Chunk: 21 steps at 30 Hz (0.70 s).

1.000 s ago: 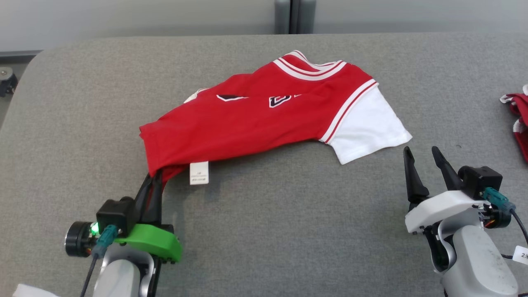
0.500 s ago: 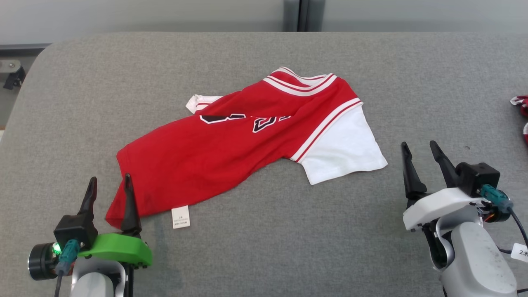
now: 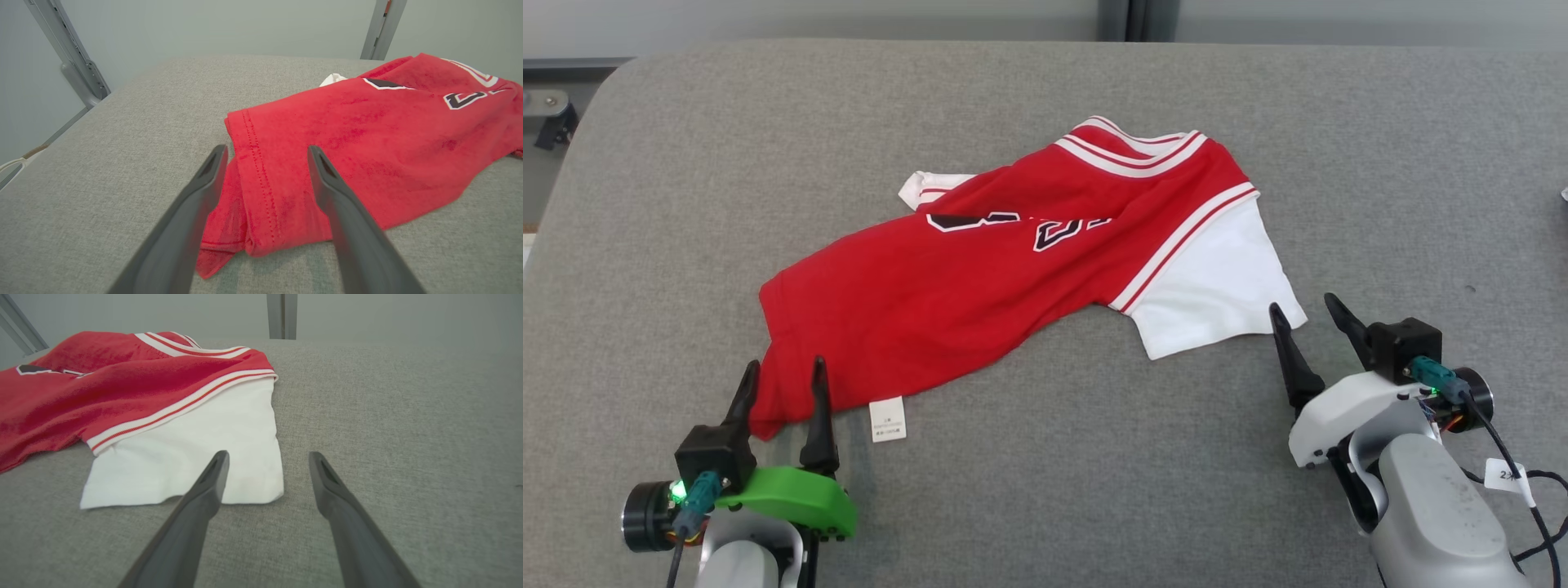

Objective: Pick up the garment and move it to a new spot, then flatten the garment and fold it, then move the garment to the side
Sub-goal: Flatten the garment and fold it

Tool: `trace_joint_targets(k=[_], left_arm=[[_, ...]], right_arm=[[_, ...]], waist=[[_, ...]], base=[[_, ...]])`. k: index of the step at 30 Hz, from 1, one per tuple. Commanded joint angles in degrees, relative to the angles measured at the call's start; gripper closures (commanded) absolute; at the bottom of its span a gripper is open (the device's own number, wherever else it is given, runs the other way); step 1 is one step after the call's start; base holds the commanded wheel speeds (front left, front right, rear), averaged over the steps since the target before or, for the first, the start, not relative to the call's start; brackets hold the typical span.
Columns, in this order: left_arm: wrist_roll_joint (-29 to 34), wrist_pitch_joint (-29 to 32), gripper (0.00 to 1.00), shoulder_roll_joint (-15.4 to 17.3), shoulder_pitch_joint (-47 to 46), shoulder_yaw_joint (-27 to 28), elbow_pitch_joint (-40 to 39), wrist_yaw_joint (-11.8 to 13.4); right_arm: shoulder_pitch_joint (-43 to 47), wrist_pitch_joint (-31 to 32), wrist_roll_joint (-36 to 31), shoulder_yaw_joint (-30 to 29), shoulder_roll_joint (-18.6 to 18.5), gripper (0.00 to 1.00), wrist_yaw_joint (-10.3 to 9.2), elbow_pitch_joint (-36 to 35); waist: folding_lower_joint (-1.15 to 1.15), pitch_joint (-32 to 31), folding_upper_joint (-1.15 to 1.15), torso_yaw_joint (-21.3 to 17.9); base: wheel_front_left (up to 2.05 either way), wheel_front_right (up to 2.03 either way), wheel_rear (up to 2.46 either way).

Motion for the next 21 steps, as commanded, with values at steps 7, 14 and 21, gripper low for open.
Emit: trace_joint_targets(k=[7,14,21], left_arm=[[-1.38,-0.01,0.0,0.09,0.16,-1.55,1.47,-0.35],[-1.6,-0.01,0.0,0.07,0.17,-2.03,1.93,-0.28],[-2.28,-0.01,0.0,0.07,1.42,-2.83,2.51,-0.37]], right_arm=[[-3.36,-0.1,-3.17,-2.59,-0.22,0.0,-0.12,7.08],[-5.34,0.03,-3.69,-2.67,-0.23,1.0,-0.11,12.99],[-3.38,-0.04,-6.21,-11.49,-0.28,1.0,-0.12,9.15]], waist=[[0.0,0.67,0.0,2.2],[0.0,0.66,0.0,3.13],[0.0,-0.36,0.0,2.16]], base=[[0.0,0.0,0.0],[0.0,0.0,0.0],[0.0,0.0,0.0]])
